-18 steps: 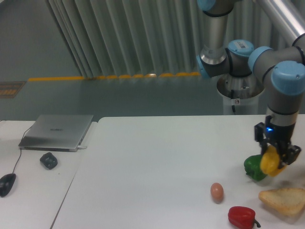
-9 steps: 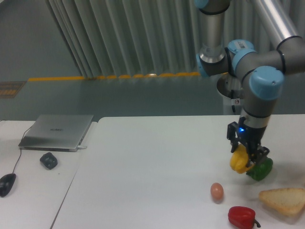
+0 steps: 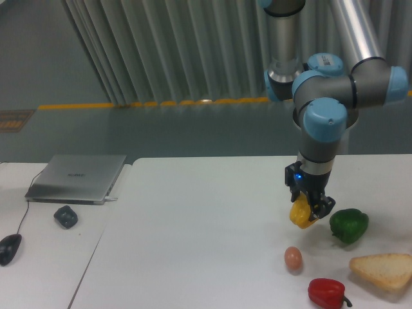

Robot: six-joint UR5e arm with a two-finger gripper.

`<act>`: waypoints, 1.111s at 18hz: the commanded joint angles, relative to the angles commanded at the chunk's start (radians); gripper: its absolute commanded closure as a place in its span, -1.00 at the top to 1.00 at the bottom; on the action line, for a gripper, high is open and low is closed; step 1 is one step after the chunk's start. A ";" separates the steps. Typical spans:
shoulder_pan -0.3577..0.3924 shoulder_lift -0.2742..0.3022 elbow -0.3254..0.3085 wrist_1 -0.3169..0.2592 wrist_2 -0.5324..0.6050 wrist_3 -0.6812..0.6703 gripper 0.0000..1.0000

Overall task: Place the yellow pepper on the table
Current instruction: 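Lower the yellow pepper onto the table next to the green pepper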

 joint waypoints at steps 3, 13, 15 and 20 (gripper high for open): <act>-0.009 0.000 -0.009 0.008 0.005 -0.003 0.36; -0.014 -0.011 -0.008 0.009 0.029 0.000 0.93; -0.014 -0.012 -0.008 0.008 0.034 -0.002 0.93; -0.014 -0.009 0.012 0.009 0.034 0.005 1.00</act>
